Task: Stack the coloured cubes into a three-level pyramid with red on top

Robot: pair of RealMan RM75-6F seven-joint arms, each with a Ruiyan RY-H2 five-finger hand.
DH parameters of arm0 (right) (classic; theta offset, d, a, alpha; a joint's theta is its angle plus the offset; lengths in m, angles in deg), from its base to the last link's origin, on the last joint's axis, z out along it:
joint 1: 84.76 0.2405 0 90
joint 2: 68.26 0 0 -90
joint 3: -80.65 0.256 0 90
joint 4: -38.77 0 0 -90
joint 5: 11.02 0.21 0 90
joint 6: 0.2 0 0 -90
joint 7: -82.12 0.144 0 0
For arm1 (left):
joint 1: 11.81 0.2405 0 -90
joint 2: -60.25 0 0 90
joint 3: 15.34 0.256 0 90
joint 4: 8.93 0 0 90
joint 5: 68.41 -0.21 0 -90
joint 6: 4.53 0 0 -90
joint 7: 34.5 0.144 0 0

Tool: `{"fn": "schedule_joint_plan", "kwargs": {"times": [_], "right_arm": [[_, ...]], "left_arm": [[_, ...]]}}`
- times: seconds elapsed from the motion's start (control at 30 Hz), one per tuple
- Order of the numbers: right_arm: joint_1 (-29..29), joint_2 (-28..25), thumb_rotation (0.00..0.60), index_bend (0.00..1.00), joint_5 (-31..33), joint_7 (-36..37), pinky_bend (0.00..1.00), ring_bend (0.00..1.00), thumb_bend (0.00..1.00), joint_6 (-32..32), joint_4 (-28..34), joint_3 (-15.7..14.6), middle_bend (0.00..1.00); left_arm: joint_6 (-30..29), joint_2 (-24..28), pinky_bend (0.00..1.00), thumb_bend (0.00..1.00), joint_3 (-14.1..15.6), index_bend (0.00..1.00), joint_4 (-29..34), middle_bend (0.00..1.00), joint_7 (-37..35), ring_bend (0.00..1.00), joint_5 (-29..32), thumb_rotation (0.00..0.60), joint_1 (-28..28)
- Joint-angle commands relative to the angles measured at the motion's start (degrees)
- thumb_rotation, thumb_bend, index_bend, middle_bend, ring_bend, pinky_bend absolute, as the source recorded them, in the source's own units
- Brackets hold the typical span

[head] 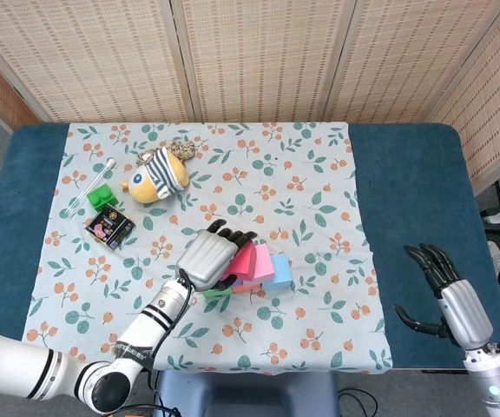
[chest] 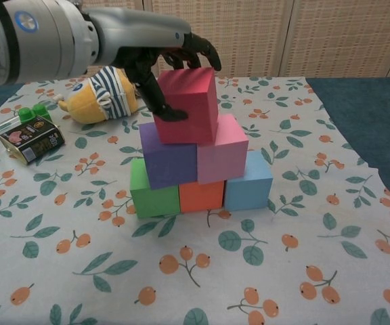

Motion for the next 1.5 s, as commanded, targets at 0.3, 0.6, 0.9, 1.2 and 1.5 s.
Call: {"fn": "schedule_joint_plan", "kwargs": {"times": [0.3,0.6,0.9,1.2,1.5], "right_arm": [[0.1,-0.1,0.446,0.00,0.3,-0.2,0.00,0.00,0.26,0.5,0.1,0.1,0.08],[-0.1,-0.1,0.446,0.00,0.3,-0.3,0.00,0.00,0.26,0.4,0.1,0.2,0.08],[-0.1,-0.2,0.446,0.00,0.3,-0.3,0.00,0.00,0.26,0.6,0.1,0.2,0.08],[-0.2,-0.1,0.446,0.00,0.4,-0.3,0.00,0.00,0.26,0.6,-0.1,0.3,0.08],[-0.3,-0.2,0.445,0.00,0.1,-0.3,0.00,0.00,0.26,0.4,-0.1,0.2,0.08]], "left_arm": [[-1.0,-0.4,0.15,0.36,0.5,0.08,-0.2,0.35,1.7,0.23,0.3,0.600,-0.5],[-0.6,0.1,0.16,0.37,0.5,0.05,0.4,0.29,2.4,0.21,0.7,0.600,-1.2],[-0.9,-0.3,0.15,0.37,0.6,0.01,0.2,0.13,3.0,0.13,1.1,0.600,-1.6],[1.1,0.9,0.15,0.37,0.2,0.00,1.2,0.10,1.3,0.11,1.5,0.600,-1.7],[-0.4,3.4,0.15,0.36,0.2,0.00,3.2,0.05,0.2,0.08,-1.8,0.600,-0.5]]}}
